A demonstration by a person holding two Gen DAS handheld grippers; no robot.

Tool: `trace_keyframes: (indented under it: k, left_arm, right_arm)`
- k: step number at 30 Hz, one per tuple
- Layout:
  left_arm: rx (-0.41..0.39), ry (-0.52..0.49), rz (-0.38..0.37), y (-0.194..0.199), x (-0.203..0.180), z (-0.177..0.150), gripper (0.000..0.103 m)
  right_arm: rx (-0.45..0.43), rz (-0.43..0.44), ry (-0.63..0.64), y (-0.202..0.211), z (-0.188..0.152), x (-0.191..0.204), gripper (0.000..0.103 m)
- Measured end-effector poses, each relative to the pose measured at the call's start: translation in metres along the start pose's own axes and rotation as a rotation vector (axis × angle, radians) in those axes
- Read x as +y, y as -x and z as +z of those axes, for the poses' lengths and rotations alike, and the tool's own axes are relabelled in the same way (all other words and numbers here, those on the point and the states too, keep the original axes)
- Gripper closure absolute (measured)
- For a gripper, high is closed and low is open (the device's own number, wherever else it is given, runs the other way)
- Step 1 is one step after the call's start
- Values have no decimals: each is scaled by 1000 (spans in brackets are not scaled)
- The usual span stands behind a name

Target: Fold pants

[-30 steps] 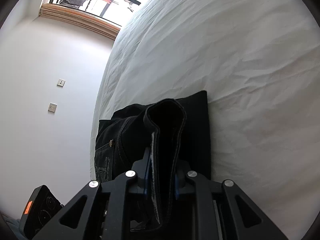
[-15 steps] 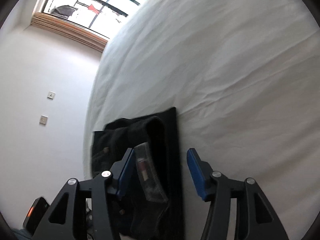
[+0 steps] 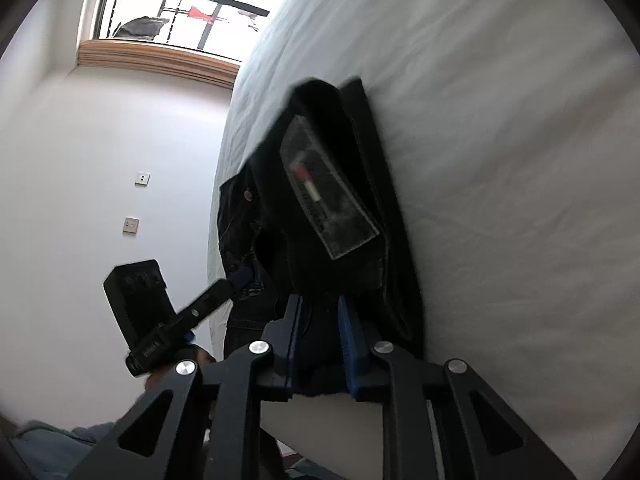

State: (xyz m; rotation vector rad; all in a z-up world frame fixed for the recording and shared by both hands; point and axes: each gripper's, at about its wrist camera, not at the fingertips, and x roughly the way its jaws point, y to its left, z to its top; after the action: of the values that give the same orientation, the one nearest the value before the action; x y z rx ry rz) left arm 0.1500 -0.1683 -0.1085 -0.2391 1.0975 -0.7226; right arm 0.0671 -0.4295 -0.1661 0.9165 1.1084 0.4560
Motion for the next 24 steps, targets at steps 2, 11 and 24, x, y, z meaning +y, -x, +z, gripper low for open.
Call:
trace_keyframes:
  k: [2,11,24]
  left_arm:
    - [-55,-46,-10,9,-4,12,37]
    - [-21,-12,69,-41,35,55,37]
    - [-98,105,245,36,54,13,37]
  right_arm:
    - [-28,-3,59,13,2,16,44]
    - [-65,-125,39,7,27,12,37]
    - [-46,-128,49,1,42,14,36]
